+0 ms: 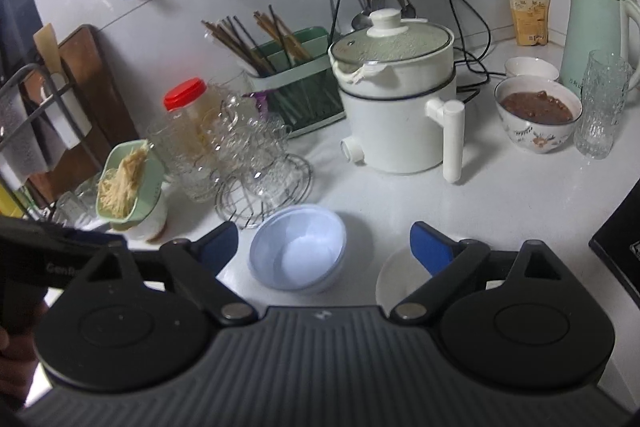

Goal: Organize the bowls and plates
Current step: 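Move both open grippers to the smaller pale blue bowl, then close both grippers on the rim of the smaller blue bowl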

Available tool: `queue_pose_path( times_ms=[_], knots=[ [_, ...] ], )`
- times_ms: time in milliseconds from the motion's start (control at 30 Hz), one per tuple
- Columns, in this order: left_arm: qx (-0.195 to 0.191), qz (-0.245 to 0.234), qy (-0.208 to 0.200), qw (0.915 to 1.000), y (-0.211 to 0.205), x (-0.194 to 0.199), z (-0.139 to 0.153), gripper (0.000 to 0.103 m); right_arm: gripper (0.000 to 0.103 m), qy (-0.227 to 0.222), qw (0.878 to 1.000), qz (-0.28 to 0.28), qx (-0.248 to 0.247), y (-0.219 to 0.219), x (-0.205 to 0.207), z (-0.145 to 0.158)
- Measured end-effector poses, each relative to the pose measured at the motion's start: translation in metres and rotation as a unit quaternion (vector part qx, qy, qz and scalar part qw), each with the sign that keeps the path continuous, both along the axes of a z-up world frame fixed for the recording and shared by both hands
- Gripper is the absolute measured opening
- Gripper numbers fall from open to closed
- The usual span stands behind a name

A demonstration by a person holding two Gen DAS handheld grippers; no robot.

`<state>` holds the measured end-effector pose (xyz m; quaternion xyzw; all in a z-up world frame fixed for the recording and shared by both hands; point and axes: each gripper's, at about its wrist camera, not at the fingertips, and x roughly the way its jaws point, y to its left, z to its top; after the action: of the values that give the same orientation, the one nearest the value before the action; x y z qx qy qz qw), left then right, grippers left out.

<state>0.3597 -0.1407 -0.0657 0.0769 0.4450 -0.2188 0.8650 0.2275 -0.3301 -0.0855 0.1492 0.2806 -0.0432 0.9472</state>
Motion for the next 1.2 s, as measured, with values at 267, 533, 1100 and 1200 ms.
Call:
queue_pose_path(
  times_ms=[267,533,1100,1200],
  knots=[
    [-0.008,0.021,0.008,0.9997,0.006,0.028,-0.016,0.095,0.095,0.020,1.000,0.016,0.013,-0.001,0.028,-0.013],
    [-0.027,0.029,0.031,0.9987,0.011,0.052,-0.039,0.095,0.095,0.034,0.998,0.017,0.049,-0.004,0.055,-0.034],
    [-0.082,0.015,0.122,0.9890,0.003,0.094,-0.089,0.062,0.064,0.099,0.993,-0.007,0.062,-0.014,0.109,-0.070],
    [-0.072,0.006,0.137,0.9879,-0.003,0.100,-0.097,0.053,0.058,0.111,0.992,-0.011,0.063,-0.017,0.113,-0.077]
  ],
)
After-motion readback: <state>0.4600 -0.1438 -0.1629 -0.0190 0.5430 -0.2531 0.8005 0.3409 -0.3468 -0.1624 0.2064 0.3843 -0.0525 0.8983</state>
